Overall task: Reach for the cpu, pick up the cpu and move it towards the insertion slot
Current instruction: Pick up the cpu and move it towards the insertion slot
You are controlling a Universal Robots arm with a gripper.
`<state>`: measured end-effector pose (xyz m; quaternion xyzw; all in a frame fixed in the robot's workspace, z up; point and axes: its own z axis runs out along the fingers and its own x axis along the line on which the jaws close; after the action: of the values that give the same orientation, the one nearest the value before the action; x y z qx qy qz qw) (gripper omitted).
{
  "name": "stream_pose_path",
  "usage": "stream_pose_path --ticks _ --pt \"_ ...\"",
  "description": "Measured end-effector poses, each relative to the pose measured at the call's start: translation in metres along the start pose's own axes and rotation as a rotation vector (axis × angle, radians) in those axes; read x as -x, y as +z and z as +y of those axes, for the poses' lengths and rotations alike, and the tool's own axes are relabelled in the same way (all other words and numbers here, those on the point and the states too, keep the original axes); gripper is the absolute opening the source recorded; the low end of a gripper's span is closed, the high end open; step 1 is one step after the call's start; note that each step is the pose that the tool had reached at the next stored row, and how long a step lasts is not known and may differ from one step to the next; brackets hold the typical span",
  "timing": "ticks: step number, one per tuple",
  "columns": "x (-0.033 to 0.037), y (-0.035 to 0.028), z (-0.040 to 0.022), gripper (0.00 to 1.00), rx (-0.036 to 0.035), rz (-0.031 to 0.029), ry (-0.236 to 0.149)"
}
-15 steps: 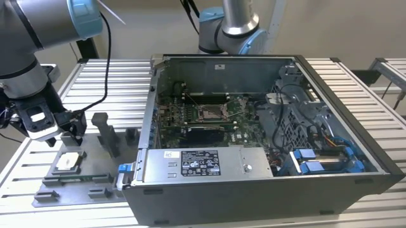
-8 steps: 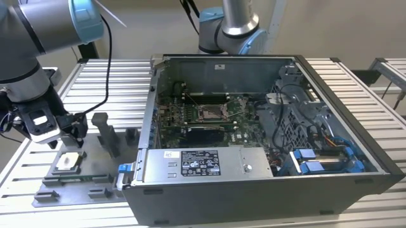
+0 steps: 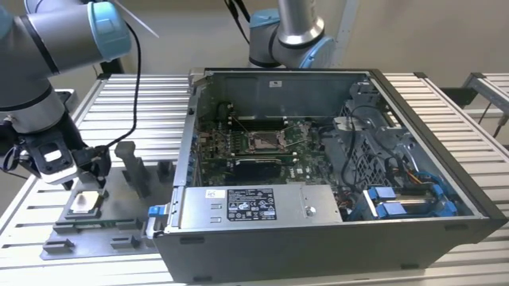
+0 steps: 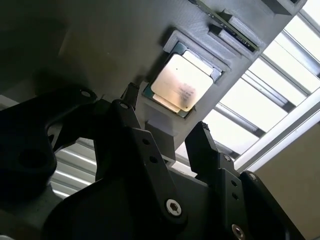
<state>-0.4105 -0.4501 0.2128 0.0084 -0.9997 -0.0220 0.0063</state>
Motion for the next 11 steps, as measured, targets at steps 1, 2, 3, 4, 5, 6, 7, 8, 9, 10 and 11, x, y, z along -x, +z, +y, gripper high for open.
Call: stream_pose_path --ticks 1,2,3,4,5,6,7,8,9,10,11 --pt "-0.0006 0.0014 -0.0002 1.00 0.0001 0.0000 0.000" --pt "-0.0011 0.0029 -0.0005 1.00 0.0001 0.0001 0.000" --pt "-0.0016 0.0043 -0.0008 1.00 0.0000 0.0004 0.000" --pt "-0.0023 0.0057 -0.0013 1.00 0.0000 0.0006 0.000" --pt "-0.0029 0.0069 -0.0019 1.00 0.0000 0.0007 0.000" --pt "-0.0035 0.0081 -0.0029 1.00 0.0000 0.0008 0.000" --pt "-0.0040 0.0091 -0.0039 1.00 0.0001 0.0007 0.000" --pt "-0.0046 0.0101 -0.0050 1.00 0.0000 0.0009 0.001" --pt "-0.0049 0.0113 -0.0060 1.00 0.0000 0.0009 0.001" --pt "-0.0052 0.0126 -0.0069 1.00 0.0001 0.0008 0.000" --pt "-0.0054 0.0138 -0.0077 1.00 0.0000 0.0008 0.001"
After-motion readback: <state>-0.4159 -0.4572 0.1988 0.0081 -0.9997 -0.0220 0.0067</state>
